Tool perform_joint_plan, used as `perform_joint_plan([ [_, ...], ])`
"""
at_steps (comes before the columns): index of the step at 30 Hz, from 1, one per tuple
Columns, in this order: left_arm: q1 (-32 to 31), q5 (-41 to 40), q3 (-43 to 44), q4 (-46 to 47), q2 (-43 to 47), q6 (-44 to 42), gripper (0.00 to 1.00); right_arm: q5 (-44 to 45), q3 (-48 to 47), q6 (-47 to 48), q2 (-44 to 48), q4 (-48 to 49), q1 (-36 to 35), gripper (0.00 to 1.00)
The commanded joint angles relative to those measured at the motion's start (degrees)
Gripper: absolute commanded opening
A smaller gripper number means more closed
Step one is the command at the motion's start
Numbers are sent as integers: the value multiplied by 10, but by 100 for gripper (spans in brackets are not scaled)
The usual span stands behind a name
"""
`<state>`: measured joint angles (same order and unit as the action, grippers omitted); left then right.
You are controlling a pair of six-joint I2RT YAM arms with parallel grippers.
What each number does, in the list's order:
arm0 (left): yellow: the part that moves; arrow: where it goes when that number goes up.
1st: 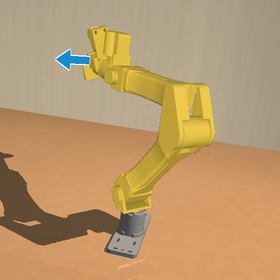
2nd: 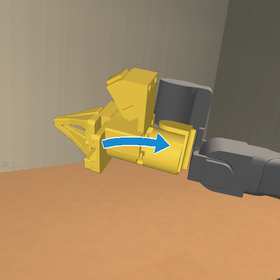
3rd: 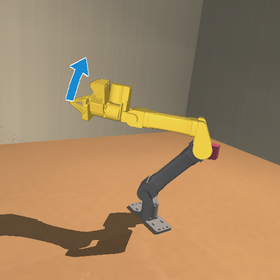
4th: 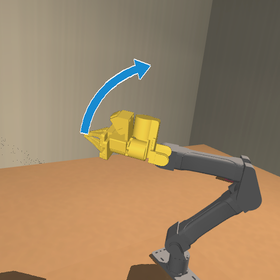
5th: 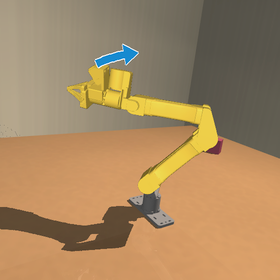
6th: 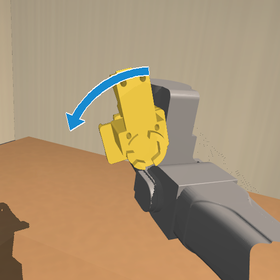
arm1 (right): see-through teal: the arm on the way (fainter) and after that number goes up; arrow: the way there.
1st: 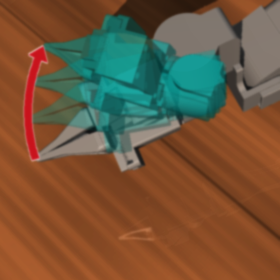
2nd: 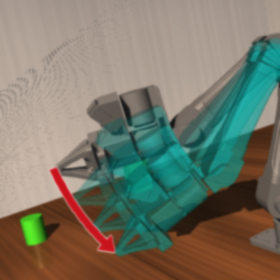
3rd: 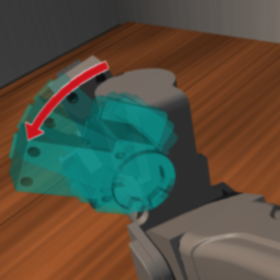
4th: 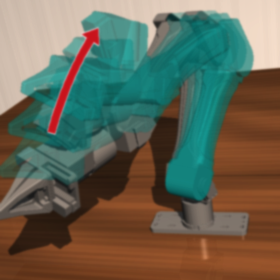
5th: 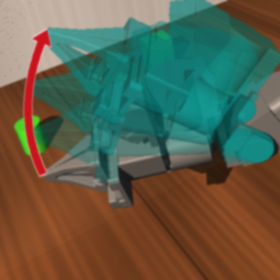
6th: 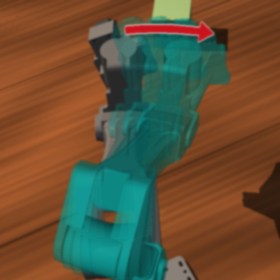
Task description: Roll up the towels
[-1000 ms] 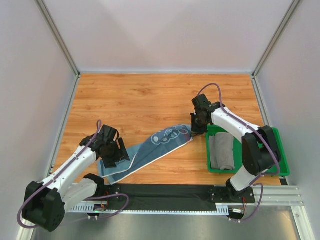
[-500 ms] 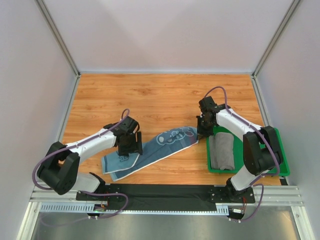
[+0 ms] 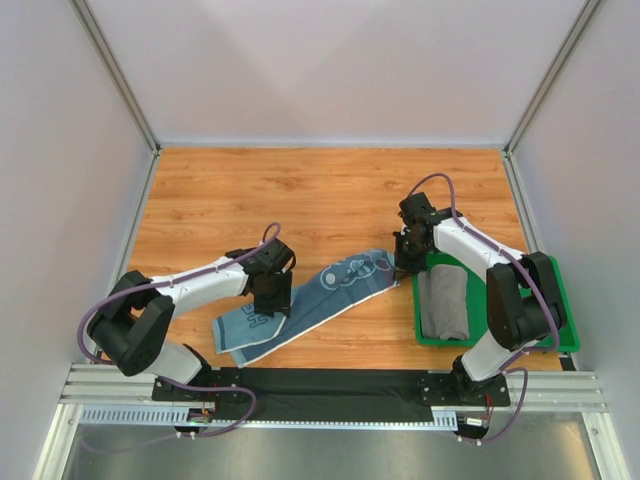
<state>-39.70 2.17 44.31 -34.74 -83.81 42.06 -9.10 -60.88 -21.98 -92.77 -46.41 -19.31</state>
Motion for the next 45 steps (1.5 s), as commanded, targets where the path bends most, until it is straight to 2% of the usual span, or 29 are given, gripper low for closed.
perform_joint_plan([
  [1, -9, 22, 13, 18, 2, 1, 48, -7, -1, 11, 12, 14, 3, 0],
  [5, -15, 34, 18, 20, 3, 6, 42, -10, 0, 11, 9, 15, 3, 0],
  [7, -26, 36, 22, 17, 6, 8, 44, -11, 1, 11, 10, 14, 3, 0],
  [9, -33, 31, 26, 13, 10, 11, 52, -10, 1, 11, 10, 14, 3, 0],
  [11, -42, 26, 35, 4, 15, 14, 55, -10, 1, 11, 10, 14, 3, 0],
  [17, -70, -13, 65, -50, 11, 20, 52, -13, 1, 11, 9, 16, 4, 0],
  [27, -87, -21, 67, -59, -50, 34, 50, -16, 3, 12, 10, 17, 3, 0],
  [33, -88, -35, 66, -61, -46, 32, 50, -17, 5, 11, 10, 18, 3, 0],
  [34, -89, -35, 65, -60, -44, 31, 48, -16, 5, 12, 9, 19, 3, 0],
  [36, -91, -31, 63, -54, -41, 29, 25, -17, 5, 12, 8, 19, 4, 0],
  [37, -92, -30, 65, -56, -41, 28, 4, -18, 5, 12, 7, 19, 4, 0],
  [38, -93, -29, 66, -57, -41, 27, 0, -18, 5, 12, 6, 20, 3, 0],
  [42, -93, -39, 85, -73, -31, 20, 0, -20, 6, 11, 6, 20, 3, 0],
  [45, -92, -81, 135, -143, -24, -10, 0, -26, 4, 12, 5, 20, 3, 0],
])
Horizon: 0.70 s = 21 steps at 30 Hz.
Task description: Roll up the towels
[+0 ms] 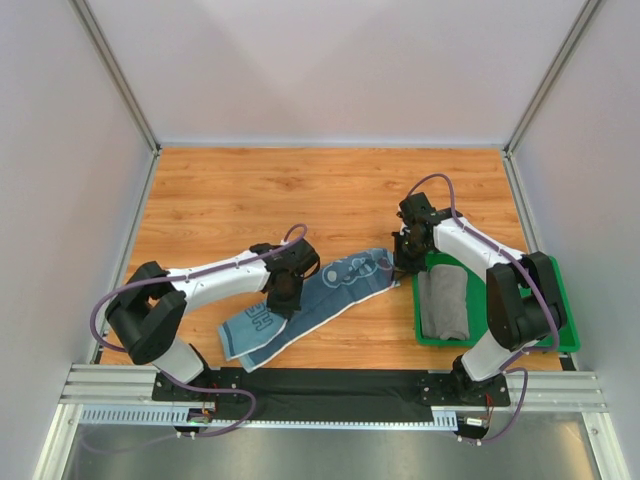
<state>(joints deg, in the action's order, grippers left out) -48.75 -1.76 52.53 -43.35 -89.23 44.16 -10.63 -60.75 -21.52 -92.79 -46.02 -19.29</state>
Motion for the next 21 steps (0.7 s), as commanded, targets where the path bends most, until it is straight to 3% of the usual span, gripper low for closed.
perform_joint_plan([
  [1, 1, -59, 96, -76, 28, -42, 0, -17, 0, 8, 3, 17, 3, 0],
  [4, 39, -91, 186, -133, 12, -106, 0, -29, -9, 6, 0, 15, 3, 0],
  [8, 128, -41, 278, -141, -37, -192, 0, -41, -27, 2, -13, 15, 1, 0],
  [12, 197, -40, 392, -168, -164, -289, 0, -51, -56, -2, -42, 12, 0, 0],
  [15, 234, -47, 493, -219, -273, -333, 5, -63, -74, -4, -63, 9, 0, 0],
  [18, 263, -59, 572, -268, -322, -307, 24, -67, -82, -4, -67, 5, -7, 0],
  [19, 265, -74, 564, -263, -314, -300, 39, -63, -82, -4, -66, 4, -7, 0],
  [21, 268, -142, 530, -252, -263, -271, 52, -61, -78, -3, -65, 2, -8, 0],
])
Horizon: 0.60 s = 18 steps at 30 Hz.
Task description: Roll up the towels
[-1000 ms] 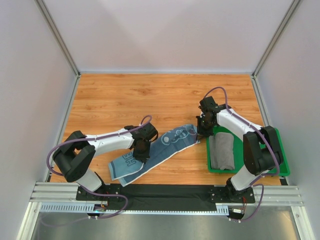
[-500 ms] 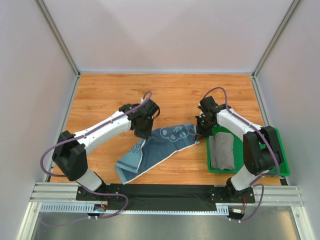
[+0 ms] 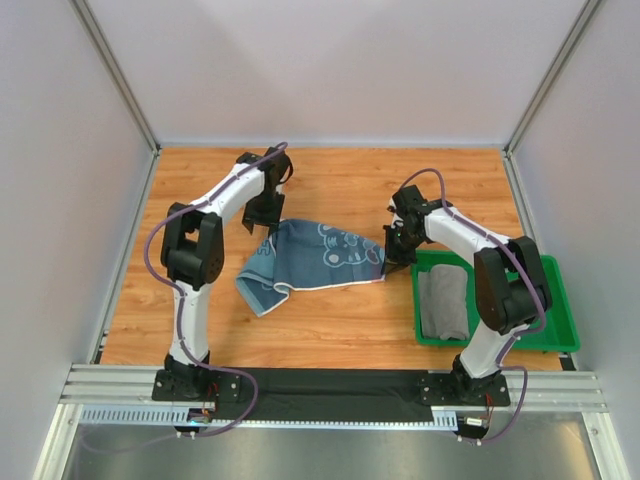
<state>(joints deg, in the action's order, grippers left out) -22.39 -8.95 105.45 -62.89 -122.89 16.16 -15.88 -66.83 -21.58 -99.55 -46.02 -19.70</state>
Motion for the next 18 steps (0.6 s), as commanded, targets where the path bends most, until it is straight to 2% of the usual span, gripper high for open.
perform_joint_plan([
  [1, 4, -109, -8, -59, 92, 18, 58, -3, -16, -2, 3, 2, -5, 0],
  [5, -3, -169, -61, -89, 196, 78, 58, 0, -18, 3, -6, 1, -4, 0],
  [7, -10, -161, -125, -98, 231, 126, 57, 2, -24, 8, -10, -1, -4, 0],
  [9, -18, -99, -187, -69, 289, 152, 56, 6, -29, 9, -13, -5, -4, 0],
  [10, -23, -70, -258, -51, 309, 166, 55, 10, -30, 10, -14, -7, -4, 0],
  [11, -27, -11, -295, -10, 347, 173, 55, 10, -32, 10, -14, -7, -4, 0],
  [14, -39, 80, -422, 47, 401, 207, 55, 5, -32, 14, -14, -9, -4, 0],
  [15, -41, 102, -471, 85, 411, 211, 55, 6, -31, 14, -11, -10, -4, 0],
  [18, -42, 143, -538, 156, 437, 227, 60, 9, -30, 13, -9, -10, -5, 0],
])
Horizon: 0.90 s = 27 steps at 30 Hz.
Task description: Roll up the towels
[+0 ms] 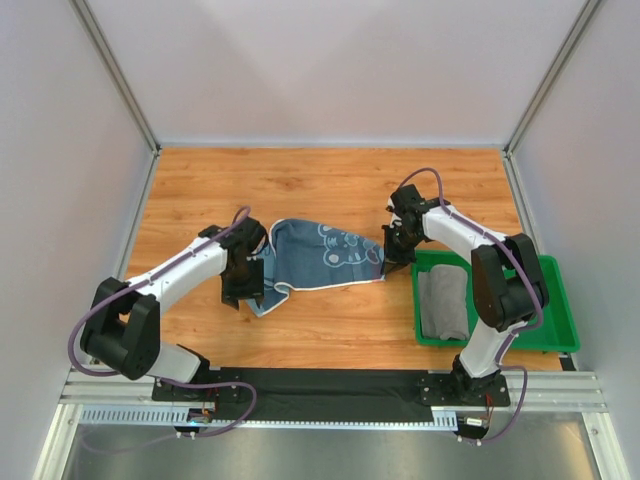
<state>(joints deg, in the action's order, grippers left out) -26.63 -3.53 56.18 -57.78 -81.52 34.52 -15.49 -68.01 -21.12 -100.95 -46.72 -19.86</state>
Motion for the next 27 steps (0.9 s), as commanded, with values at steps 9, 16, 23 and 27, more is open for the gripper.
perform_joint_plan([
  [9, -1, 121, -114, 216, -8, 93, 68, 12, -11, 9, 8, -6, -1, 0],
  [16, -1, 75, -136, 206, -30, 127, 63, 18, -2, 11, 11, -7, -3, 0],
  [23, -2, 63, -146, 174, 7, 136, 59, 20, 1, 11, 9, -5, -3, 0],
  [27, -5, 42, -136, 145, 32, 133, 58, 16, 0, 10, 6, -4, -3, 0],
])
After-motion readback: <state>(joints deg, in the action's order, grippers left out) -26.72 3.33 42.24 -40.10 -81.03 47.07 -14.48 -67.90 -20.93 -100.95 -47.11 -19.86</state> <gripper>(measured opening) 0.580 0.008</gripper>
